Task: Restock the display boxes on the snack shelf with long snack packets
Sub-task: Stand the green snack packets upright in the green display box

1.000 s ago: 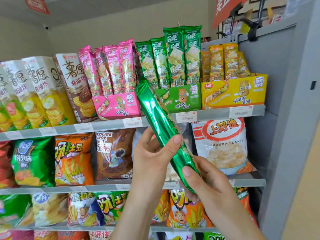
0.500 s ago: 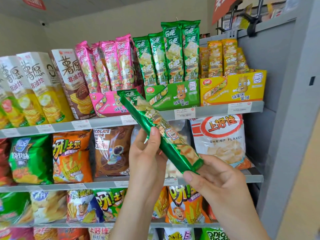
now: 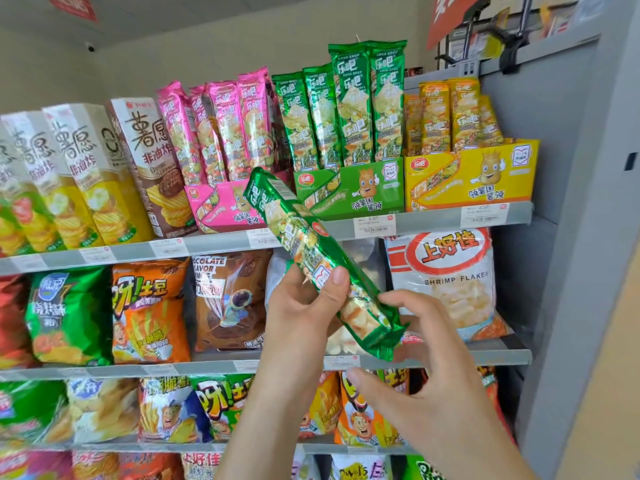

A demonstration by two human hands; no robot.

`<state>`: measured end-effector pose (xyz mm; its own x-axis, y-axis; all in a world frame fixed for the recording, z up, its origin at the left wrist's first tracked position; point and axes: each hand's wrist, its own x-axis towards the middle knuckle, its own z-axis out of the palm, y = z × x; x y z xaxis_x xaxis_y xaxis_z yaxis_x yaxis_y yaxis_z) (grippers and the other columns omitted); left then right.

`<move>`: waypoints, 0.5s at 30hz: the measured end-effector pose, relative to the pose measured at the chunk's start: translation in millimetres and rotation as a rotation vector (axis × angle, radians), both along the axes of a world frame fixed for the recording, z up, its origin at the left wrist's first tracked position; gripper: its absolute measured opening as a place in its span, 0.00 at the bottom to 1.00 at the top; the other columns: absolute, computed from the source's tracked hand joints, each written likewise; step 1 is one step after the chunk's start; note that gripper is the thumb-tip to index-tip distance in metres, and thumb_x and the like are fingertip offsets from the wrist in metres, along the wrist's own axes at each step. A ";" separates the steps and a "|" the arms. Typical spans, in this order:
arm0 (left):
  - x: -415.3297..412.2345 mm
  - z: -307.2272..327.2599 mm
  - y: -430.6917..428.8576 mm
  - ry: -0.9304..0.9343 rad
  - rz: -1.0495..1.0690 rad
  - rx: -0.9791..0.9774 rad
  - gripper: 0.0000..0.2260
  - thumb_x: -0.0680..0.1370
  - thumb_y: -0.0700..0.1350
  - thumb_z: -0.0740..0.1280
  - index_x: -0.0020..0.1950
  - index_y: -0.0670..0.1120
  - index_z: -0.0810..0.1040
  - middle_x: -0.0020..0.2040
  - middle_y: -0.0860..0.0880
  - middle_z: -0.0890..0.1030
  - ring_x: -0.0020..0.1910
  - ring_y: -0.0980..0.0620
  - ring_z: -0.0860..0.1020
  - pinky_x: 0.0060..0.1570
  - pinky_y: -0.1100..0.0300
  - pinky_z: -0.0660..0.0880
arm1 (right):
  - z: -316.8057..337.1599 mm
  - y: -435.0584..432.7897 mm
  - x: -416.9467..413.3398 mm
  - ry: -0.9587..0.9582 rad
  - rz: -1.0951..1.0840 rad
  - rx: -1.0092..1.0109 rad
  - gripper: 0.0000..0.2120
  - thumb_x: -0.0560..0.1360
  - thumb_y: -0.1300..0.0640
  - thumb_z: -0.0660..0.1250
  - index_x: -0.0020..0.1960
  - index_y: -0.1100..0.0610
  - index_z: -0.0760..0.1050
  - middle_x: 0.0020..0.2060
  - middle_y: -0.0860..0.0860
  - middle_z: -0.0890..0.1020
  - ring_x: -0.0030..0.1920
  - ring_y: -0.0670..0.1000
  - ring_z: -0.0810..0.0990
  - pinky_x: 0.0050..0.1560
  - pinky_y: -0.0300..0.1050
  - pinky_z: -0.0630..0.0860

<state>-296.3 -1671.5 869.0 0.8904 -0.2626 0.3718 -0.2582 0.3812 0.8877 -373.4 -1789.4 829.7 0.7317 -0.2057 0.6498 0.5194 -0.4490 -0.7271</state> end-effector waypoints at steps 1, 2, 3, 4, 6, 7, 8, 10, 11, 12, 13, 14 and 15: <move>0.3 0.2 2.0 -0.009 0.001 0.011 0.18 0.71 0.50 0.71 0.57 0.42 0.79 0.49 0.43 0.84 0.48 0.46 0.83 0.48 0.53 0.81 | 3.2 -0.2 -1.1 0.106 0.158 0.135 0.25 0.64 0.44 0.75 0.58 0.35 0.69 0.56 0.41 0.79 0.50 0.48 0.82 0.48 0.36 0.78; 1.0 -0.1 3.5 -0.017 -0.004 0.025 0.17 0.72 0.49 0.71 0.57 0.43 0.79 0.49 0.42 0.84 0.48 0.45 0.82 0.48 0.52 0.81 | 5.2 -0.6 -1.1 0.181 0.296 0.277 0.23 0.65 0.42 0.73 0.57 0.35 0.70 0.56 0.43 0.81 0.49 0.51 0.84 0.47 0.42 0.80; 1.6 -0.8 5.2 -0.023 -0.010 0.039 0.16 0.73 0.48 0.71 0.57 0.43 0.79 0.50 0.41 0.84 0.49 0.43 0.82 0.49 0.51 0.81 | 6.1 -1.6 -0.5 0.212 0.380 0.402 0.19 0.67 0.41 0.72 0.56 0.38 0.71 0.54 0.46 0.83 0.47 0.55 0.85 0.47 0.46 0.81; 1.6 -0.9 6.6 -0.027 -0.019 0.052 0.15 0.73 0.47 0.70 0.58 0.43 0.78 0.51 0.40 0.84 0.50 0.42 0.82 0.51 0.50 0.81 | 7.1 -2.8 0.7 0.206 0.408 0.490 0.15 0.70 0.41 0.70 0.54 0.41 0.72 0.52 0.49 0.84 0.46 0.57 0.86 0.46 0.47 0.82; 1.5 -0.9 8.7 -0.038 -0.044 0.079 0.16 0.73 0.47 0.70 0.59 0.44 0.78 0.53 0.41 0.84 0.54 0.42 0.82 0.56 0.49 0.79 | 8.5 -4.0 3.1 0.172 0.385 0.573 0.10 0.75 0.44 0.70 0.51 0.46 0.72 0.47 0.54 0.86 0.45 0.60 0.86 0.47 0.46 0.82; 1.7 -1.2 9.5 -0.043 -0.058 0.092 0.16 0.73 0.47 0.70 0.60 0.45 0.78 0.54 0.42 0.84 0.54 0.43 0.82 0.57 0.50 0.78 | 7.7 -4.3 4.4 0.164 0.378 0.588 0.09 0.75 0.47 0.70 0.50 0.48 0.72 0.48 0.55 0.86 0.45 0.60 0.86 0.48 0.48 0.82; 1.5 -0.7 9.4 -0.043 -0.066 0.100 0.15 0.73 0.47 0.70 0.59 0.46 0.79 0.53 0.43 0.84 0.54 0.45 0.82 0.56 0.50 0.78 | 6.1 -4.3 5.7 0.164 0.381 0.593 0.08 0.73 0.49 0.69 0.49 0.48 0.72 0.49 0.56 0.86 0.46 0.60 0.86 0.50 0.50 0.82; 1.2 1.9 7.5 -0.044 -0.041 0.098 0.13 0.73 0.48 0.70 0.57 0.47 0.80 0.50 0.47 0.84 0.50 0.48 0.83 0.53 0.53 0.78 | 2.9 -3.5 6.5 0.172 0.378 0.603 0.08 0.72 0.51 0.69 0.49 0.48 0.73 0.51 0.57 0.85 0.48 0.60 0.85 0.52 0.52 0.82; 1.5 2.9 6.5 -0.054 -0.004 0.090 0.13 0.73 0.48 0.71 0.55 0.46 0.80 0.48 0.48 0.84 0.48 0.50 0.83 0.50 0.55 0.79 | 1.2 -3.1 6.5 0.172 0.367 0.606 0.09 0.71 0.52 0.70 0.49 0.47 0.73 0.52 0.56 0.85 0.49 0.59 0.85 0.53 0.51 0.82; 2.1 4.0 5.4 -0.067 0.043 0.080 0.12 0.73 0.48 0.71 0.54 0.45 0.80 0.45 0.50 0.84 0.45 0.52 0.83 0.47 0.56 0.80 | -0.5 -2.4 6.5 0.174 0.351 0.604 0.10 0.71 0.53 0.71 0.49 0.46 0.73 0.52 0.56 0.85 0.49 0.59 0.85 0.53 0.50 0.81; 2.7 5.3 4.4 -0.078 0.085 0.072 0.13 0.72 0.47 0.73 0.54 0.45 0.80 0.43 0.50 0.84 0.44 0.52 0.83 0.46 0.57 0.80 | -1.8 -2.1 6.3 0.179 0.337 0.596 0.11 0.71 0.53 0.72 0.50 0.45 0.74 0.53 0.55 0.85 0.49 0.58 0.85 0.53 0.50 0.81; 3.0 6.2 3.4 -0.081 0.116 0.061 0.15 0.71 0.47 0.75 0.55 0.44 0.79 0.44 0.49 0.84 0.43 0.52 0.83 0.46 0.58 0.80 | -2.6 -1.8 6.1 0.185 0.327 0.585 0.12 0.70 0.51 0.74 0.50 0.44 0.74 0.53 0.53 0.84 0.50 0.57 0.85 0.53 0.50 0.81; 3.3 7.2 2.3 -0.076 0.134 0.044 0.19 0.70 0.48 0.76 0.58 0.43 0.78 0.45 0.47 0.85 0.44 0.52 0.84 0.45 0.58 0.80 | -3.1 -2.0 5.9 0.191 0.316 0.573 0.13 0.68 0.50 0.75 0.50 0.44 0.74 0.53 0.52 0.84 0.51 0.56 0.85 0.53 0.50 0.81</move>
